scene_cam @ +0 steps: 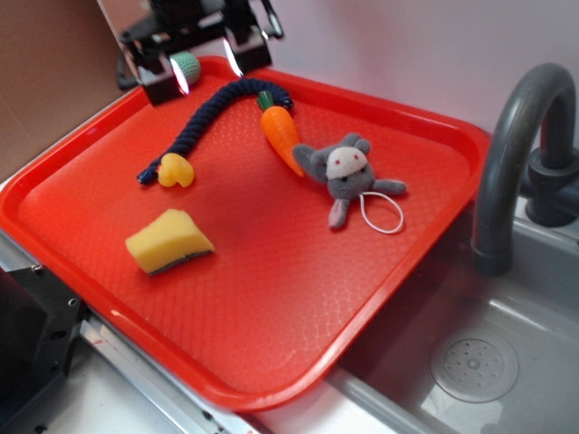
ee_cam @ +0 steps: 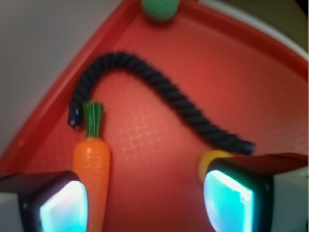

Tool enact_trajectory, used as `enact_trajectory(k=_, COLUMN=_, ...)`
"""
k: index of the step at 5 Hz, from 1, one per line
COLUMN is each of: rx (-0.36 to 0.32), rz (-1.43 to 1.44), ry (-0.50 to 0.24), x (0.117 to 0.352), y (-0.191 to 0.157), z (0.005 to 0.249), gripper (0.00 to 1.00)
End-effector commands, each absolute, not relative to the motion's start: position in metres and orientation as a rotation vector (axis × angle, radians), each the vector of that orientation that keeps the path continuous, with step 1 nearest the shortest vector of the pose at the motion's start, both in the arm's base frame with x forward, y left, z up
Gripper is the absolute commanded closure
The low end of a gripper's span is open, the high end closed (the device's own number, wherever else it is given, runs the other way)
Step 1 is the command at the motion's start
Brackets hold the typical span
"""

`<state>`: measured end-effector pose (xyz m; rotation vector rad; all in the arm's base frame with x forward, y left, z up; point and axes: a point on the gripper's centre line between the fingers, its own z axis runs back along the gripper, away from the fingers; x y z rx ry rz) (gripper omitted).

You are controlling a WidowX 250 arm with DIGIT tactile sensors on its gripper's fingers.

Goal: Grab the carrot.

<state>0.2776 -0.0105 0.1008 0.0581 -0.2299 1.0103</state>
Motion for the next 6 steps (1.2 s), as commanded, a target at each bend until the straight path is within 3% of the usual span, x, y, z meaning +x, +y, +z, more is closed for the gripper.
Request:
enact_trajectory(k=1, rx=0.025, rz=0.9, ry=-0.222, x=0.319, y=-0.008, z=0.063, gripper=0.0)
enact_trajectory(k=3, rx=-0.018, rz=0.812, ry=-0.211, x=0.329, y=-0.03, z=0.047, gripper=0.0)
enact_trajectory(k=4, rx=0.006, rz=0.8, ry=-0.219, x=0.322, y=-0.035, z=0.045, gripper=1.0)
enact_trajectory(k=5, rx=0.084, rz=0.796, ry=-0.195, x=0.313, y=-0.033, z=0.055, gripper=1.0)
enact_trajectory(k=6, rx=0.021, rz=0.721, ry=-0.176, x=0.295, y=-0.024, z=0.084, gripper=1.0)
